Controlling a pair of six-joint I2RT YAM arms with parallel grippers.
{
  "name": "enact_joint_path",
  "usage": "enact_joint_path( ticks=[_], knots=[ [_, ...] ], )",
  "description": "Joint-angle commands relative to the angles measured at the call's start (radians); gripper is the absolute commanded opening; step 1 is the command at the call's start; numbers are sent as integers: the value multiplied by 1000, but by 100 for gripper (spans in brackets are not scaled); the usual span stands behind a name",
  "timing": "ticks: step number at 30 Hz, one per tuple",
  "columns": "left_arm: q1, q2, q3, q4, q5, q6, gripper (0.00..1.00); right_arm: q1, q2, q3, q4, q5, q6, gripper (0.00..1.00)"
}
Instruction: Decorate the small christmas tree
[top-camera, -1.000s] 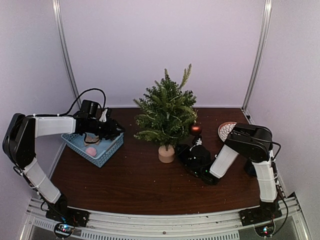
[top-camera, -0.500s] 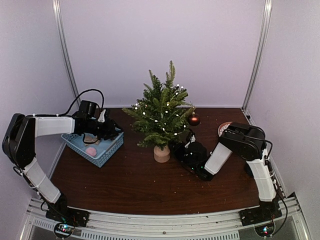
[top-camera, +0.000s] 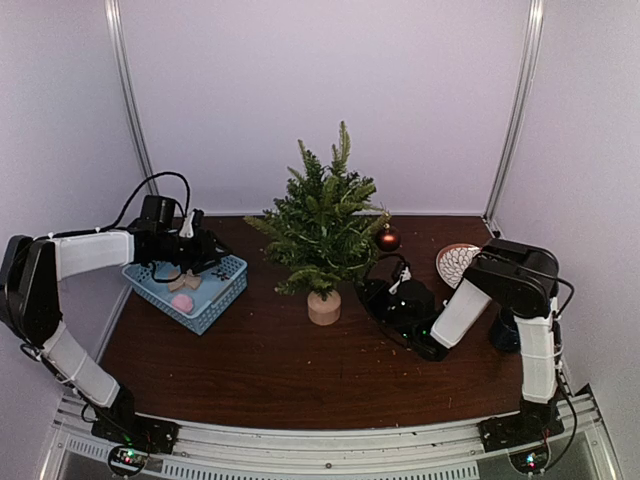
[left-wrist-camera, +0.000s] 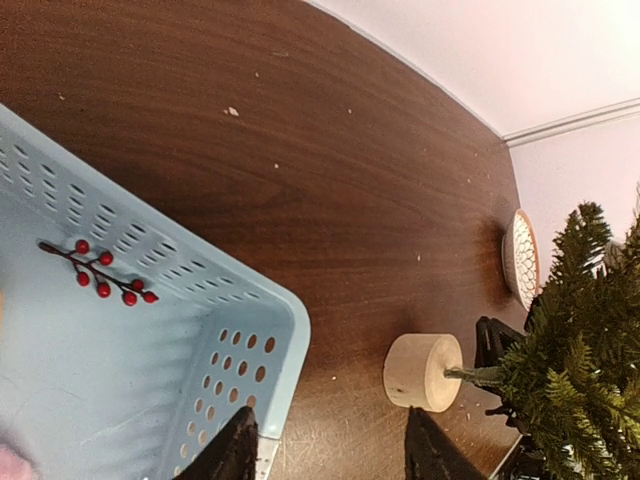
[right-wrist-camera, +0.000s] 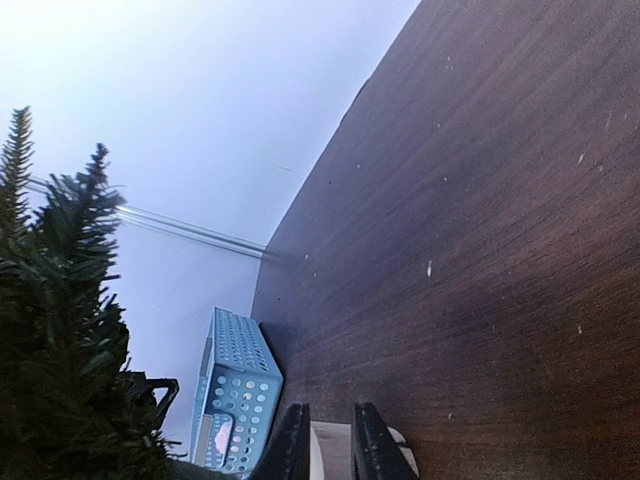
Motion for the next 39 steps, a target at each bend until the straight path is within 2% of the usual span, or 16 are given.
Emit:
enact_joint_path(
  ticks=[1, 5, 9, 10, 13, 19, 25, 30, 39],
  knots=[
    [75, -70, 8, -56, -4, 23, 53, -11, -124, -80, -44, 66, -43, 22],
    [160, -123, 16, -170, -65, 52, 55, -21, -252, -140, -124, 93, -61, 27],
    [199, -113, 108, -440, -174, 140, 55, -32, -370, -173, -236, 90, -87, 30],
    [199, -86, 182, -600, -260, 227, 55, -38, -444, -182, -336, 84, -112, 33],
    [199, -62, 227, -694, -333, 289, 55, -42, -544, -201, -438, 91, -136, 37],
    [195, 20, 263, -762, -337, 363, 52, -54, -720, -238, -620, 93, -185, 41],
    [135, 107, 274, -804, -403, 409, 51, -57, -882, -228, -829, 94, -261, 45],
    [107, 145, 270, -808, -478, 428, 46, -60, -995, -234, -937, 101, -302, 47],
    [95, 212, 272, -782, -519, 458, 41, -61, -1111, -239, -1042, 121, -334, 48]
  ],
)
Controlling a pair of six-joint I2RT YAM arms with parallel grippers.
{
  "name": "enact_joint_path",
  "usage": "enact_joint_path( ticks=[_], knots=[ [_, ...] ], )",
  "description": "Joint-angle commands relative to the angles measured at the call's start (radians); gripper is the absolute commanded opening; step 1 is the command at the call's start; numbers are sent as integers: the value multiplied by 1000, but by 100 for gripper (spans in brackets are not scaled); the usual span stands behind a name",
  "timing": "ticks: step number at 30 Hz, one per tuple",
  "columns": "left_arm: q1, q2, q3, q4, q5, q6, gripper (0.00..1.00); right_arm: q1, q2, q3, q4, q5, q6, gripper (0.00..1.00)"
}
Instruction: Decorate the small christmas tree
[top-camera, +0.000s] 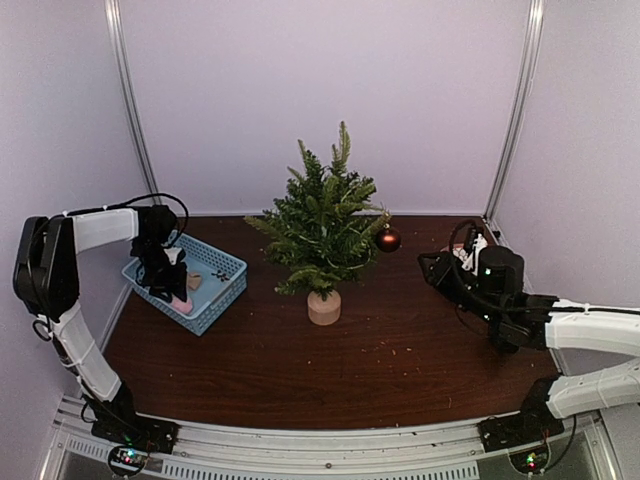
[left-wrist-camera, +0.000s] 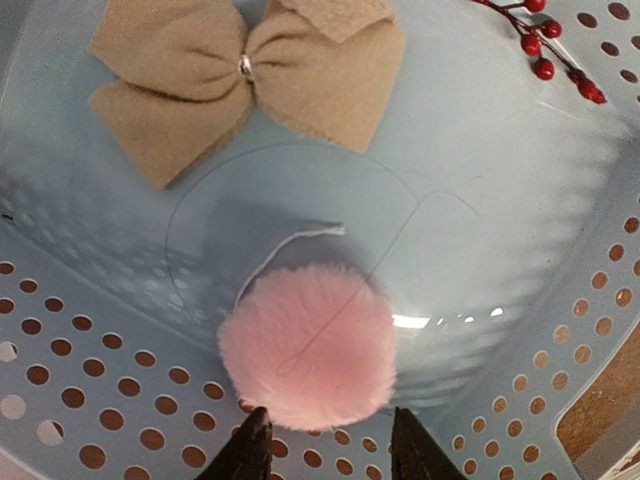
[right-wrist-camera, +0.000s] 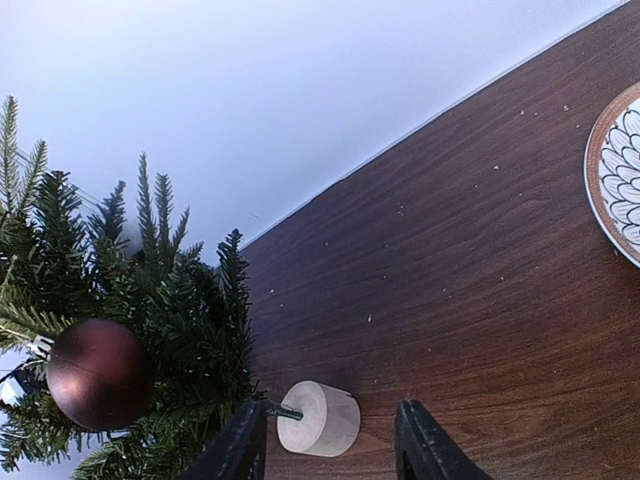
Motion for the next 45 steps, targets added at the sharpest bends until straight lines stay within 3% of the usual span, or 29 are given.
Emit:
enact_joint_path(
  ticks=[1, 6, 12, 23, 27, 34, 38, 45],
  knots=[
    [-8, 42, 28, 16, -46, 34, 39, -6, -34, -10, -75, 27, -32, 48],
    [-8, 65, 30, 43, -46, 47, 26, -6, -55, 18, -110, 15, -63, 48],
    [-8, 44, 42, 52, -24, 53, 0, -6, -86, 69, -187, 13, -113, 48],
    [-13, -355, -41, 78, 173, -9, 0, -7, -110, 240, -368, -152, -308, 48],
    [-28, -466, -61, 91, 336, -73, 0, -6, -132, 284, -408, -225, -370, 48],
    [-87, -790, -215, 440, 535, -387, 0, 35, -174, 342, -450, -311, -456, 48],
    [-92, -878, -157, 475, 588, -444, 0, 103, -179, 362, -441, -305, -514, 48],
    [-104, -884, -8, 477, 685, -508, 0, 274, -97, 442, -389, -255, -625, 49]
  ],
)
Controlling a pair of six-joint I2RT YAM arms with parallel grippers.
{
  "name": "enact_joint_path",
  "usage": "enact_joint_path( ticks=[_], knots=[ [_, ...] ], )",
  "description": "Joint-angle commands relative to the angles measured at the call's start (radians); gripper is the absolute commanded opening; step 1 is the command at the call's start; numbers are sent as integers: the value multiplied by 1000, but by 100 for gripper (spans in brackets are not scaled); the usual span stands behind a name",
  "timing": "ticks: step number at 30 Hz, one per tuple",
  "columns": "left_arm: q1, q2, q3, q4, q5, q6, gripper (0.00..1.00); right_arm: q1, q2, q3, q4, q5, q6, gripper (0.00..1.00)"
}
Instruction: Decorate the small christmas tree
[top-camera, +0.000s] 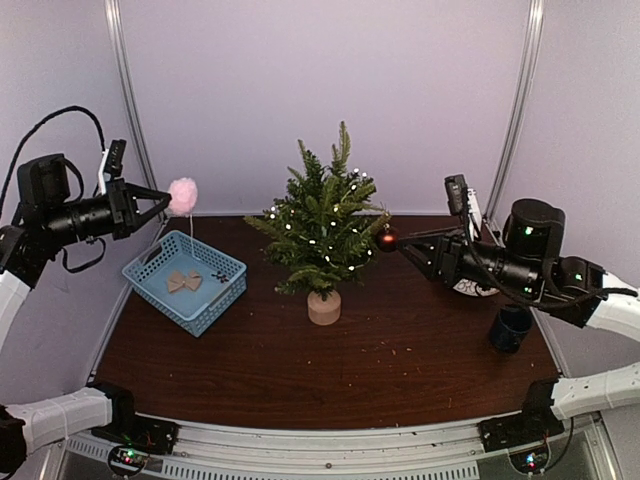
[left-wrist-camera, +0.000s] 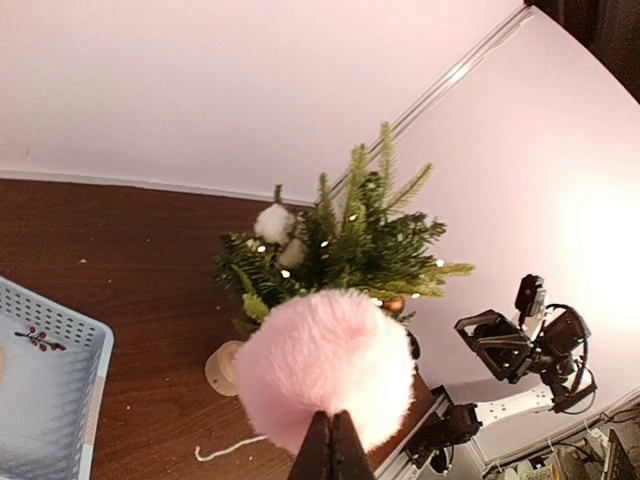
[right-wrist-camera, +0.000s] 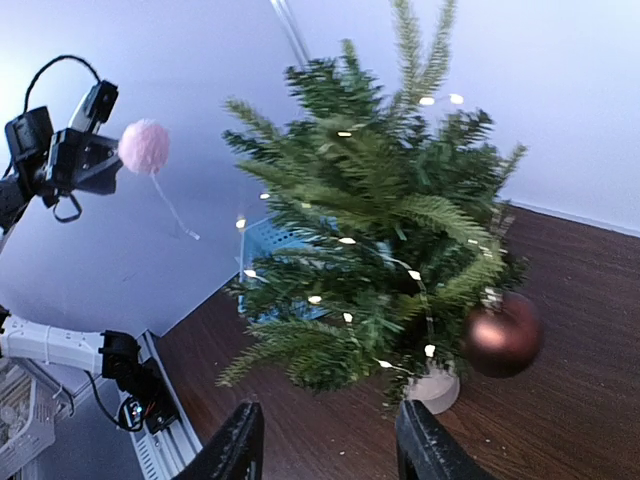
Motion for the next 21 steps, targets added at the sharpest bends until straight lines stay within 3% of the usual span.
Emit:
enact_joint_path(
  ticks=[1, 10, 21],
  knots=[
    [-18, 3, 75, 94, 99, -81, 0, 110, 72, 93, 42, 30, -119, 49],
    [-72, 11, 106, 250, 187, -221, 0, 291, 316, 223, 202, 62, -259, 49],
    [-258, 69, 143, 392, 107, -284, 0, 370, 585, 398, 367, 53, -359, 51]
  ],
)
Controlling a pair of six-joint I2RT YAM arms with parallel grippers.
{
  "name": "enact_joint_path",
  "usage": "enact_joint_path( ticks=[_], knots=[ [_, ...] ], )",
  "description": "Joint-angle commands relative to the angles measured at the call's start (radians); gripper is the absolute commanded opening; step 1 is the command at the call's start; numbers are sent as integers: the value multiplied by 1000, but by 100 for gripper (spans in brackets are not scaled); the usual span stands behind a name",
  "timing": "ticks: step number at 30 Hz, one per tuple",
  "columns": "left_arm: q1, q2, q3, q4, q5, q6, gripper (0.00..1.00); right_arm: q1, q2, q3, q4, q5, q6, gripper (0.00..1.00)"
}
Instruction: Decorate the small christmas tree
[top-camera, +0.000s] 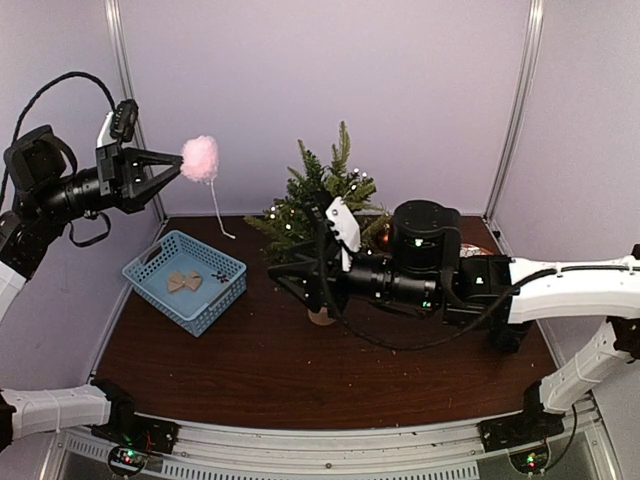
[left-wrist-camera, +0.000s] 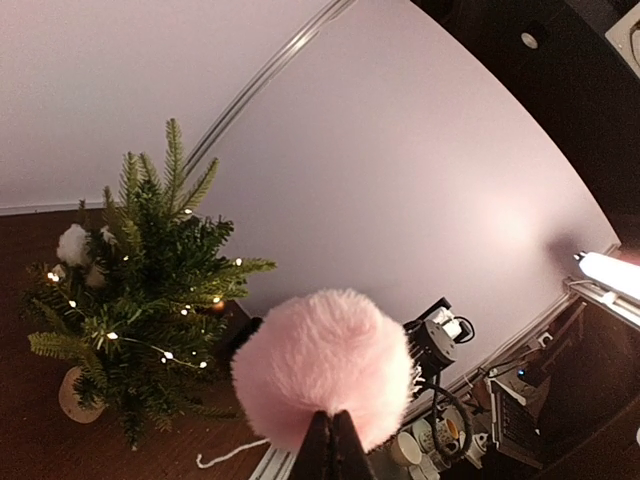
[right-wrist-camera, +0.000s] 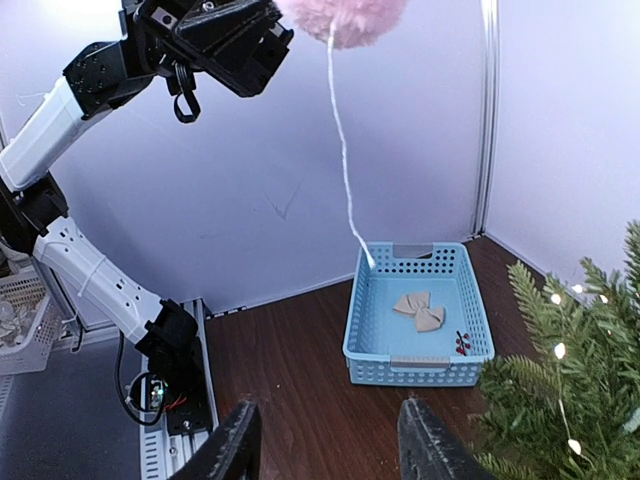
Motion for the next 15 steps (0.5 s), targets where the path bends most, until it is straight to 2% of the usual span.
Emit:
enact_joint_path(
  ticks=[1, 7, 15],
  knots=[
    [-73, 24, 40, 135, -43, -40, 0, 20, 82, 87, 107, 3, -65, 52],
    [-196, 76, 78, 144, -51, -12, 0, 27, 148, 138, 145, 22, -115, 54],
    [-248, 112, 88, 183, -63, -9, 0, 27, 128, 113, 169, 96, -145, 49]
  ],
)
